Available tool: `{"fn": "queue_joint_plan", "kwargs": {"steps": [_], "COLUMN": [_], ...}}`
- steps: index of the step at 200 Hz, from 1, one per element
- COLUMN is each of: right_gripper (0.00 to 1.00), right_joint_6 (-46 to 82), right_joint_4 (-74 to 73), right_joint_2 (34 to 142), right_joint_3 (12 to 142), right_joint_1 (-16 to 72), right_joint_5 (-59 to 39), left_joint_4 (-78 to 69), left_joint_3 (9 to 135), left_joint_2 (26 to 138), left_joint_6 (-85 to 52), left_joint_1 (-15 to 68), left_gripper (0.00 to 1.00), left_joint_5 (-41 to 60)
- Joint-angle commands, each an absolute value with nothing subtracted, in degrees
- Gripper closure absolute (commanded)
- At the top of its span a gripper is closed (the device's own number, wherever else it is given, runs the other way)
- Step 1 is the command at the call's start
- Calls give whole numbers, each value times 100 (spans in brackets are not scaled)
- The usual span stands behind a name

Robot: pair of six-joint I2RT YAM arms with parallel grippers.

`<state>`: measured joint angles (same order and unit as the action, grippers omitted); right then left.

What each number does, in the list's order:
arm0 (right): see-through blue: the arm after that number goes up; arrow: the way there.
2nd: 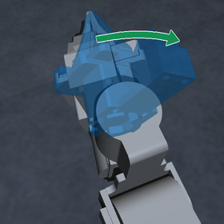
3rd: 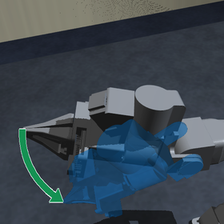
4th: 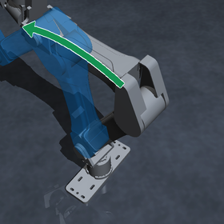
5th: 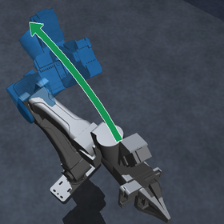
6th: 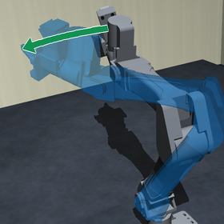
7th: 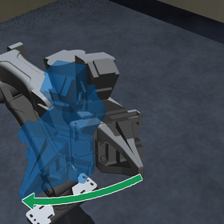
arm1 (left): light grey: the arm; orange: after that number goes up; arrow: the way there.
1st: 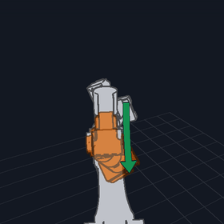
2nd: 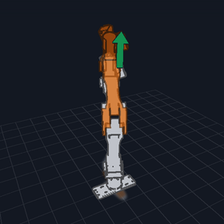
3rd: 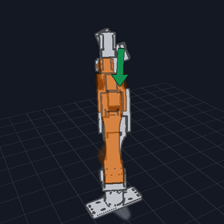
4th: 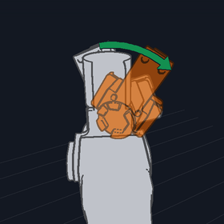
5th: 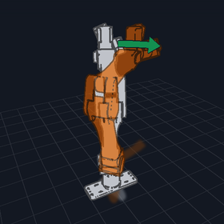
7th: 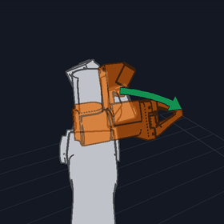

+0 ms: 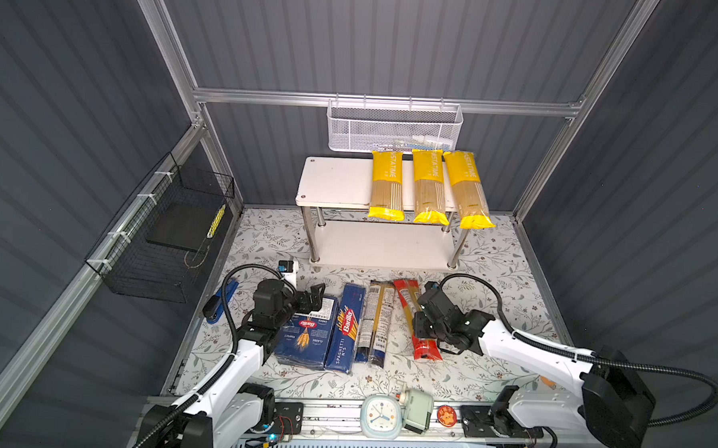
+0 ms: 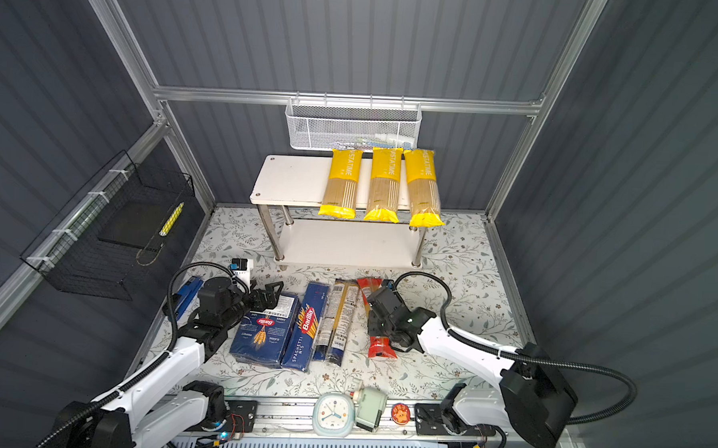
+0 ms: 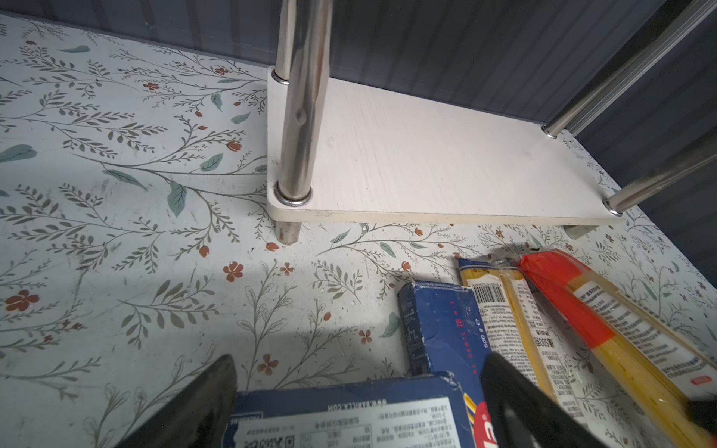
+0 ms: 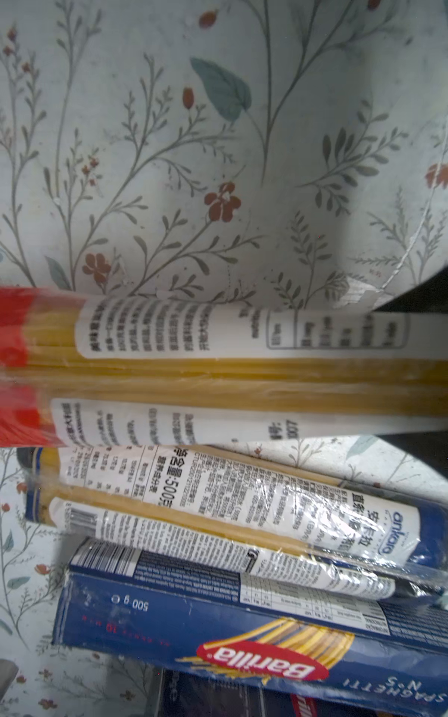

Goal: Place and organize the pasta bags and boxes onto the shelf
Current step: 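Lift the red-ended pack upright and carry it toward the shelf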

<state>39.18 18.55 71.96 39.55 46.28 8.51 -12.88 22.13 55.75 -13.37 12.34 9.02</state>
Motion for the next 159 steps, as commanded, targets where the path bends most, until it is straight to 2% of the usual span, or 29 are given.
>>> {"fn": "queue_joint_plan", "kwargs": {"steps": [1,34,68,159], "right_gripper": [73,74,75,76], "right_joint_6": [3627,3633,3537,3131], "right_joint_4": [1551,1627,1607,2183], "right_joint_2": [6848,6457,6452,7003], "right_joint_3": [4293,4352,4614,6010], "right_joint_1": [4831,4847,4948,5658], "right_joint_5": [877,1011,748,1136], "left_joint_4": [-1283,-1283,-1291,-1305], "left_joint_3": [2324,2321,2329,2322], "left_joint_2": [5502,5501,5543,5550], "left_joint_6": [-1345,-1345,-1345,-1320], "left_joint_1": [1257,1257,1257,1257], "left_gripper": [1,1,1,1], "left_joint_5": [905,896,886,893]}}
